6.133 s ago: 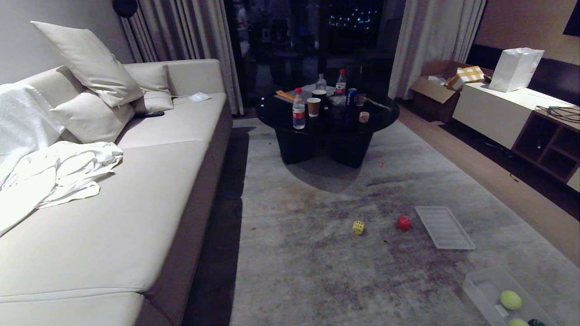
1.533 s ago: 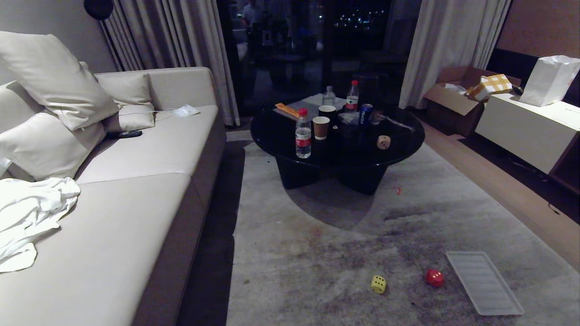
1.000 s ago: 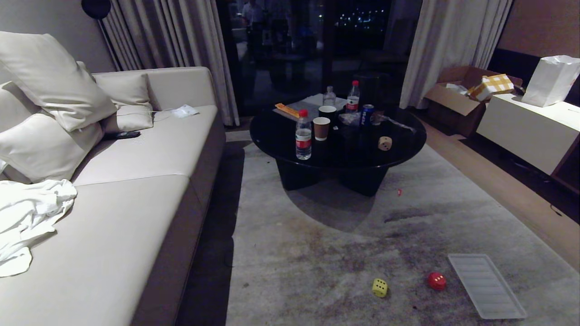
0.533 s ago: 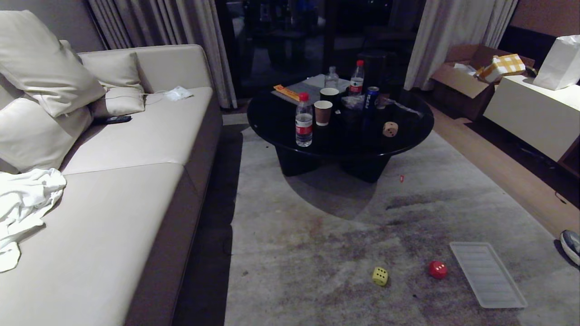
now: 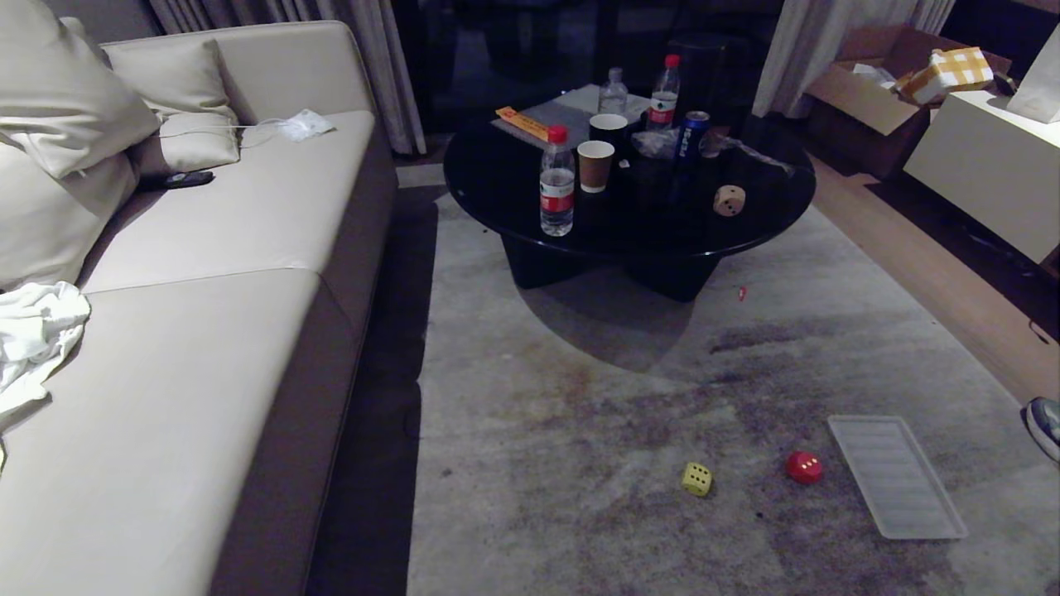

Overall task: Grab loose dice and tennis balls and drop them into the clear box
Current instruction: Find toys out of the box

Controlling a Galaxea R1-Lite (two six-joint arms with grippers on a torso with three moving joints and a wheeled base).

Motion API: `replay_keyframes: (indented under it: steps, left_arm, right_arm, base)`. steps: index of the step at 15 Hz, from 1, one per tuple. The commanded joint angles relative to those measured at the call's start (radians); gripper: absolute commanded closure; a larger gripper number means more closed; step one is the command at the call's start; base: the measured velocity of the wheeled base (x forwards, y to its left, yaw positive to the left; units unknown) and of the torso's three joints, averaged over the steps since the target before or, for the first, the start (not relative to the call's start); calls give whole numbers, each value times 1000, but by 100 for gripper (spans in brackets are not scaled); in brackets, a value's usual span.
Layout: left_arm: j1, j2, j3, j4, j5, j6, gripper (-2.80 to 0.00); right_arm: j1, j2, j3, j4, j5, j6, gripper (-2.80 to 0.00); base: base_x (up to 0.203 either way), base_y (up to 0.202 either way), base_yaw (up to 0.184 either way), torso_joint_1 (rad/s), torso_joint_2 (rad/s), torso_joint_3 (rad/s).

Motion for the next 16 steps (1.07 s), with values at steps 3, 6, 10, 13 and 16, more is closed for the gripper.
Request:
replay_keyframes:
  steps: [3, 6, 10, 13, 16]
  left_arm:
    - [0, 2, 2, -1, 1, 0, 0]
    - [0, 2, 2, -1, 1, 0, 0]
    - [0, 2, 2, 1, -1, 0, 0]
    - [0, 2, 2, 1, -1, 2, 0]
    - [0, 2, 2, -1, -1, 6, 0]
  right_arm:
    - [0, 1, 0, 1, 0, 0, 0]
    - [1, 1, 0, 1, 0, 0, 0]
    - [0, 1, 0, 1, 0, 0, 0]
    - [0, 1, 0, 1, 0, 0, 0]
    - [0, 1, 0, 1, 0, 0, 0]
  base:
    - [0, 0, 0, 3, 4, -198]
    - [0, 0, 0, 4, -1, -199]
    - [0, 0, 0, 3, 1, -196]
    - [0, 0, 0, 1, 4, -62]
    - [0, 0, 0, -1, 2, -10]
